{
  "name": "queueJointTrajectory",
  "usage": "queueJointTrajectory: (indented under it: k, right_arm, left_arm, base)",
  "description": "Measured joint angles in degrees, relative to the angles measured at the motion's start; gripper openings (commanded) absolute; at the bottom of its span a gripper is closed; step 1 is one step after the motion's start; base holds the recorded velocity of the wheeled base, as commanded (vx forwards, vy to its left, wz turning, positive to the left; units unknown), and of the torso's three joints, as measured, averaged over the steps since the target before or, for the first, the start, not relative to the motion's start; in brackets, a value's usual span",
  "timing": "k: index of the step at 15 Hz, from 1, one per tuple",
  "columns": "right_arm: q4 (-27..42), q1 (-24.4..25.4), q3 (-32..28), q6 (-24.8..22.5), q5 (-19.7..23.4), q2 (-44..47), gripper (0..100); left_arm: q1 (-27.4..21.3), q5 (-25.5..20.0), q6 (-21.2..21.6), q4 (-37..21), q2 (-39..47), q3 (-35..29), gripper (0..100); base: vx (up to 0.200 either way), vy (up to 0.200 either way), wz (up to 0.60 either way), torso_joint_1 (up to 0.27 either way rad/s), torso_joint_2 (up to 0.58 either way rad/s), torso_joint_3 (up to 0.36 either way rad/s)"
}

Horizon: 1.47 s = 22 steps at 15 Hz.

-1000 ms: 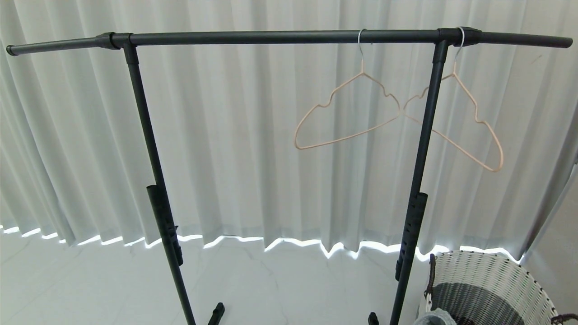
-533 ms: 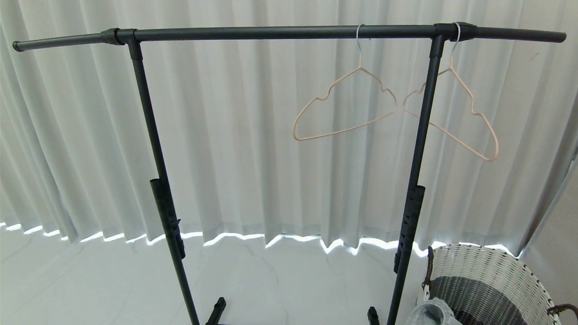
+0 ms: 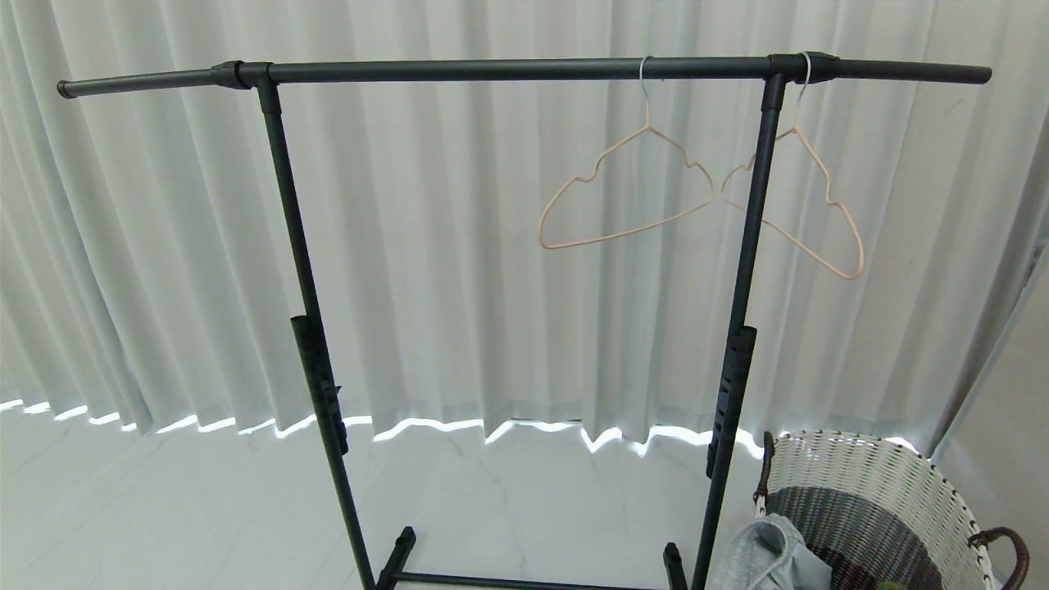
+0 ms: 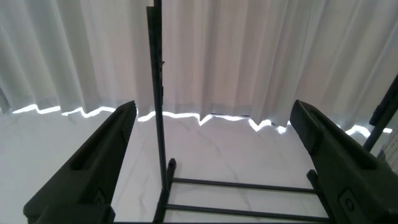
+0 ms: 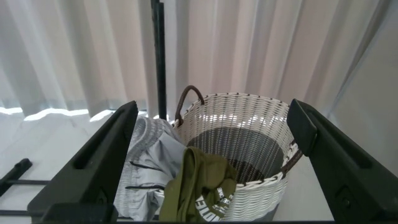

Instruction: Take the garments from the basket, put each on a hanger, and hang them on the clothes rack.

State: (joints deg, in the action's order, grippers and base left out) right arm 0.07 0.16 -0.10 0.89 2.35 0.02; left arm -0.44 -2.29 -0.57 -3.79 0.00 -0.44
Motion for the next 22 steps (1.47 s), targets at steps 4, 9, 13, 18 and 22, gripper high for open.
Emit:
queueJointTrajectory:
  k: [4,9,13,18,22]
  right_arm:
    - [0.0,0.0,0.0,0.0,0.0,0.0,100]
    - [-0.3,0.0,0.0,1.3,-4.1,0.0,100]
    - [-1.3,0.3,-2.9,-0.7,-1.7,0.6,100]
    - [1.5,2.8,-14.3,-10.3,-0.6,16.3,100]
    - [2.0,2.2,-15.4,-20.2,-4.0,38.9,100]
  left_arm:
    - [0.0,0.0,0.0,0.0,0.0,0.0,100]
    - [0.0,0.0,-0.6,0.0,0.0,0.0,100]
    - [0.0,0.0,-0.7,0.0,0.0,0.0,100]
    - [-0.1,0.0,-0.6,0.0,0.0,0.0,100]
    - [0.0,0.0,-0.6,0.0,0.0,0.0,100]
  base:
    - [0.000,0.000,0.00,0.000,0.00,0.000]
    - [0.000,0.000,0.00,0.000,0.00,0.000]
    - [0.000,0.000,0.00,0.000,0.00,0.000]
    - [0.000,0.000,0.00,0.000,0.00,0.000]
    - [0.000,0.000,0.00,0.000,0.00,0.000]
